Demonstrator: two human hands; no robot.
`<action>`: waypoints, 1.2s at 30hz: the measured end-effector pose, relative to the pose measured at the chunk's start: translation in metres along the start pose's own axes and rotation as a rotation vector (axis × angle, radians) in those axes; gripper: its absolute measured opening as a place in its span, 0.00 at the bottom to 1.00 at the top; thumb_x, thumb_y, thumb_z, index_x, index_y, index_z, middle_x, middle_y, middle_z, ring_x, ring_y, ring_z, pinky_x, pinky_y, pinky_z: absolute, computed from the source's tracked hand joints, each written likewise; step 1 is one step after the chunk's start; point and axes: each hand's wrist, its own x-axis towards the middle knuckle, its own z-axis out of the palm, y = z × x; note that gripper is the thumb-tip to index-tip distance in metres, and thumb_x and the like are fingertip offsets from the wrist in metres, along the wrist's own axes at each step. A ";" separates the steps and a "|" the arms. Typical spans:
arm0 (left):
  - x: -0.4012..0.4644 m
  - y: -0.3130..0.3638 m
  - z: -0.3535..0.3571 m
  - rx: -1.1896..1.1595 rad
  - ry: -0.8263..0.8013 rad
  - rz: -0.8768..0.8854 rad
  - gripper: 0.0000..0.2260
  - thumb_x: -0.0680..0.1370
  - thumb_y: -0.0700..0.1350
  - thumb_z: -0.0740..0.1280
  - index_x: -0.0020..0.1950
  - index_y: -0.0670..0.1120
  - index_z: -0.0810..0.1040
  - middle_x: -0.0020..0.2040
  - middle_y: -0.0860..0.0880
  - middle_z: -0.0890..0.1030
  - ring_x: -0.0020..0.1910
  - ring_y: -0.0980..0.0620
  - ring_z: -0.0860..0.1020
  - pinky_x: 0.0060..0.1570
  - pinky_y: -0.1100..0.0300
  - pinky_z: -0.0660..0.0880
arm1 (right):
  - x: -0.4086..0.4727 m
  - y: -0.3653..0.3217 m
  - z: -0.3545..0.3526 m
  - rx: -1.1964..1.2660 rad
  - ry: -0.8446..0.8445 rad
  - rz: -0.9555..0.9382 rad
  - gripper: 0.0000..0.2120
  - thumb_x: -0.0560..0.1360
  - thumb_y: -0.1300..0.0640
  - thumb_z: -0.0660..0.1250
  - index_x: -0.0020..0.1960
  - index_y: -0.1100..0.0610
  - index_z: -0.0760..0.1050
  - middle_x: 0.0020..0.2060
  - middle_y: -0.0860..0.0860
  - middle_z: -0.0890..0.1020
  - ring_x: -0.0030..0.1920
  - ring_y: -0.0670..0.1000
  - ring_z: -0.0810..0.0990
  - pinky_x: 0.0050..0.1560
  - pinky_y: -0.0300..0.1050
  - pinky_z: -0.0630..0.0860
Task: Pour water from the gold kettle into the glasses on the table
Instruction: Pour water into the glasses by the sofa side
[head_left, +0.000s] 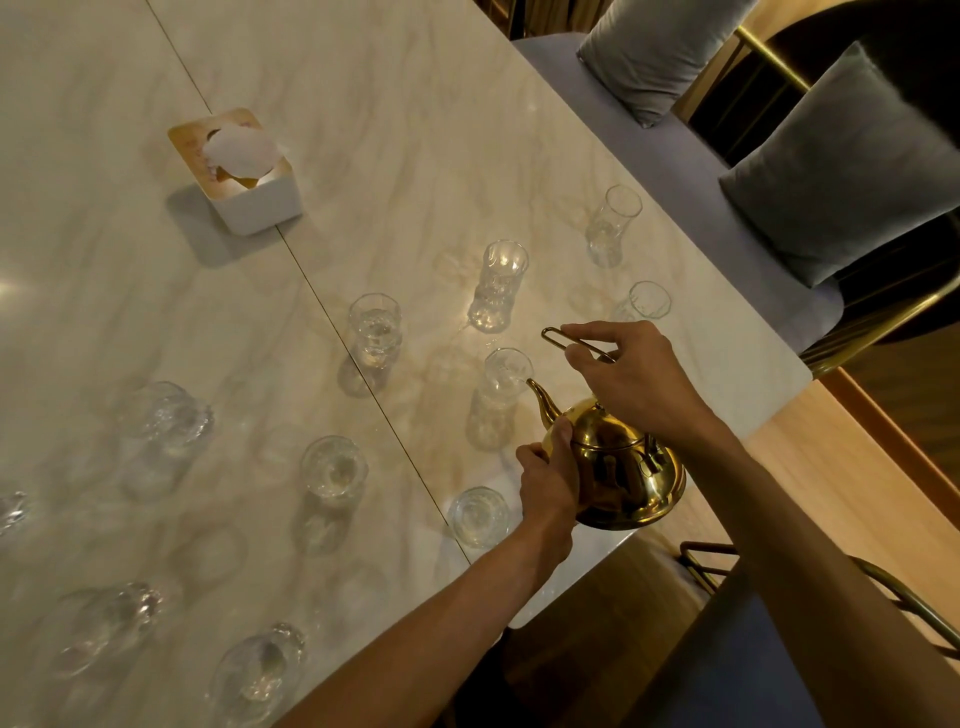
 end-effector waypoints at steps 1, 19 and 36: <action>0.000 -0.001 0.000 0.001 0.000 0.001 0.24 0.79 0.68 0.59 0.63 0.52 0.63 0.60 0.47 0.76 0.59 0.45 0.77 0.58 0.46 0.77 | 0.000 0.000 0.000 -0.001 -0.002 -0.001 0.14 0.80 0.54 0.67 0.65 0.50 0.81 0.67 0.47 0.79 0.52 0.42 0.75 0.50 0.30 0.69; -0.004 0.003 -0.004 -0.034 -0.010 -0.033 0.22 0.79 0.67 0.57 0.63 0.53 0.61 0.60 0.48 0.74 0.58 0.46 0.77 0.49 0.50 0.77 | 0.002 -0.004 0.003 -0.036 -0.015 0.012 0.15 0.80 0.52 0.67 0.66 0.48 0.80 0.70 0.49 0.76 0.58 0.48 0.77 0.57 0.42 0.73; -0.003 -0.001 -0.010 -0.001 -0.033 0.012 0.26 0.79 0.67 0.59 0.68 0.51 0.62 0.64 0.46 0.76 0.60 0.44 0.77 0.48 0.51 0.76 | -0.010 0.000 0.002 0.041 0.036 0.009 0.14 0.80 0.53 0.67 0.65 0.47 0.80 0.68 0.46 0.77 0.52 0.45 0.78 0.54 0.41 0.74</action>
